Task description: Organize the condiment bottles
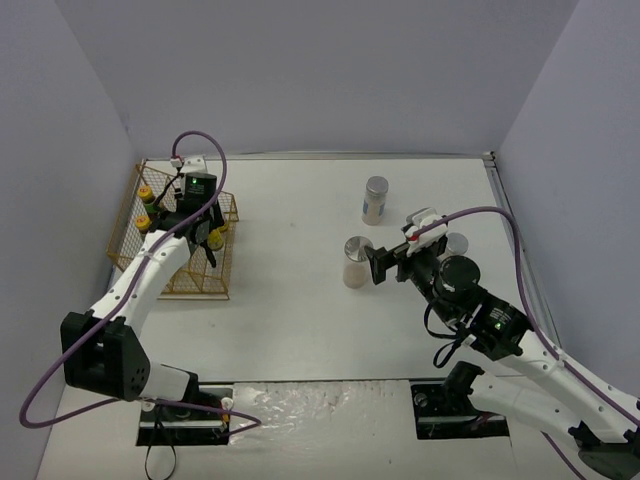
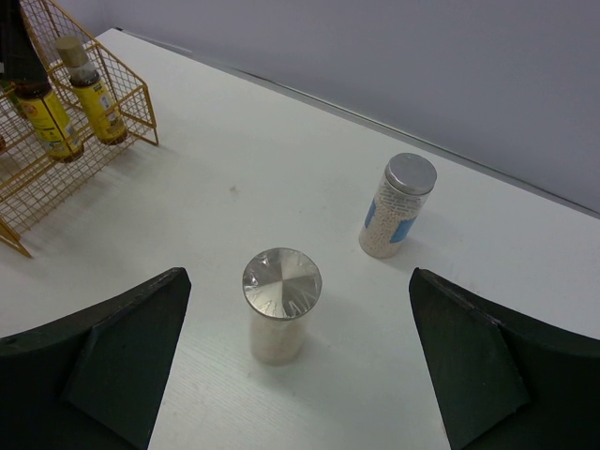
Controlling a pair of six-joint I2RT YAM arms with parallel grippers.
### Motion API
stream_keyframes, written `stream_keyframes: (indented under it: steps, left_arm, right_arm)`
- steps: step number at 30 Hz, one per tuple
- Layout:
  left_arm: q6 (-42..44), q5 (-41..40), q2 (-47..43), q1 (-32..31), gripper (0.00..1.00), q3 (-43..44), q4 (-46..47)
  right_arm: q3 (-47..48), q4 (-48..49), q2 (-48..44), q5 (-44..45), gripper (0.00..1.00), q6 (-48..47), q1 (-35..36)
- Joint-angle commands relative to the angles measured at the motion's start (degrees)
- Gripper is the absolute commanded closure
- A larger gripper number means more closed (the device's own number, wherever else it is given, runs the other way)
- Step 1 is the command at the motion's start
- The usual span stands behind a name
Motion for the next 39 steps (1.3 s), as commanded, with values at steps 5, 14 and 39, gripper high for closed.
stream_keyframes:
  steps: [5,14,39]
  left_arm:
    - [-1.7,-0.9,-0.7,0.3,0.62,0.2,7.0]
    - [-1.7,0.4,-3.5,0.2,0.19,2.4,1.9]
    - [9.4,26.7,4.4,-30.1,0.03,4.1,20.0]
  right_arm:
    - [0.5,3.9,0.2,1.2,0.00,0.9,-0.3]
    - [1.8,2.5,2.9,3.9,0.00,3.3,-0.3]
    - [3.2,-2.1,-4.4,14.2,0.00,7.7,-4.3]
